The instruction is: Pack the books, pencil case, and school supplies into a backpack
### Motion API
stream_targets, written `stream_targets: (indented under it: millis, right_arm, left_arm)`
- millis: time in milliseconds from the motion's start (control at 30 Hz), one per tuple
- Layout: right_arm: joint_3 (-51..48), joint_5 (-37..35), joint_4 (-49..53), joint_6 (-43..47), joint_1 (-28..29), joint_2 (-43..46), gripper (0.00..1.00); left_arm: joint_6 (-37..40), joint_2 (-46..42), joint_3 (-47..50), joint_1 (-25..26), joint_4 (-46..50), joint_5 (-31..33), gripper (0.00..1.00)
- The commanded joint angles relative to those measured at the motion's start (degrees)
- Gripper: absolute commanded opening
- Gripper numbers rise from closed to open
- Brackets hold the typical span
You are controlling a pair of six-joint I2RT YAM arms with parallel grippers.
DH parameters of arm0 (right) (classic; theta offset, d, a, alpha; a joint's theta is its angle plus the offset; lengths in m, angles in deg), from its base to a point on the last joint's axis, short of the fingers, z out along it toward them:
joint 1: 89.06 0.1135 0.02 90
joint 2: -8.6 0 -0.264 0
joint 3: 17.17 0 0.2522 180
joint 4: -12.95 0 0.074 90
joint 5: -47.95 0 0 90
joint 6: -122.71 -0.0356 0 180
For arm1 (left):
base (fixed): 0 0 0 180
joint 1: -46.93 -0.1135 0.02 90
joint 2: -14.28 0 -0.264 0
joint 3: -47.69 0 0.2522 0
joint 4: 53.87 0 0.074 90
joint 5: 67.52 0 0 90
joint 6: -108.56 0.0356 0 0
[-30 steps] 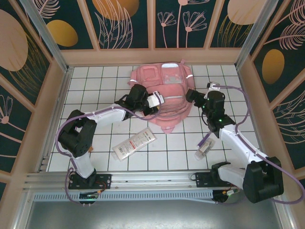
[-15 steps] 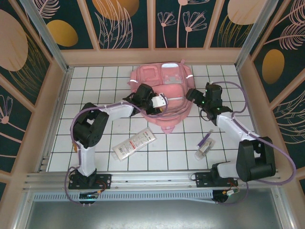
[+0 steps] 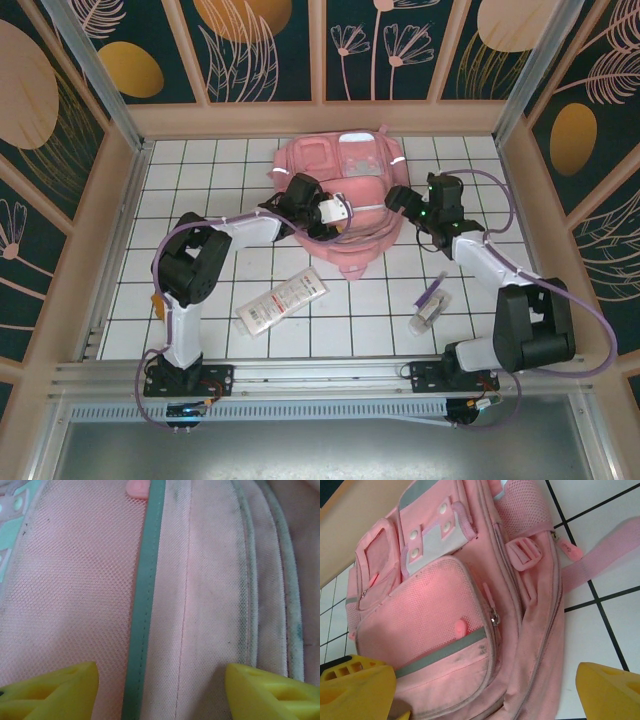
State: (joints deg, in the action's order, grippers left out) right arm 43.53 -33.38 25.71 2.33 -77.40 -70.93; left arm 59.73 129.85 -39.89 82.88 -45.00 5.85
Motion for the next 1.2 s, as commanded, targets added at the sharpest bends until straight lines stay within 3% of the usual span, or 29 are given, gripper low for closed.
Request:
stream_targets:
  millis: [0,233,367,567,667,800,900,1067,1167]
  right_arm:
    - [2.1,2.59,0.49,1.01,-0.36,-1.58,0.93]
    - [4.06,7.14,1.03,1.72,-0.27,-5.57,0.9]
    - [5.76,9.0,2.86,2.88,-0.25,-9.89,0.79]
    - [7.72,12.58,3.27,3.0,-0.11,-15.34,0.72]
    - [8.12,15.59,1.26,2.77,0.02,-17.22,0.61]
    - [9.25,17.39,0.38,2.21,0.2,-18.13,0.6]
    - [8.76,14.07,0.82,1.57,0.18,-15.72,0.67]
    - [7.16,-3.39,7.42,0.11,-0.45,-8.5,0.83]
    - [4.99,-11.87,12.23,-3.68,-1.6,-3.99,0.87]
  left_arm:
    - [1.5,-1.07,0.21,0.45,4.81,-7.0,0.67]
    - [1.37,-2.09,-0.2,0.38,6.99,-13.23,0.69]
    - [0.85,-2.25,0.0,0.44,6.52,-12.94,0.69]
    - [-1.76,-0.03,-0.42,0.44,2.38,0.24,0.66]
    - [-3.53,0.62,-0.76,0.51,-0.03,2.65,0.55]
    - [-6.98,-0.23,1.02,0.49,-4.97,1.86,0.22]
    - [-7.71,-1.28,1.61,0.5,-5.6,2.16,0.0]
    - [-11.77,-5.34,1.72,0.48,-5.99,6.97,0.0]
    - [-15.22,-8.07,1.23,0.5,-6.15,9.01,0.0]
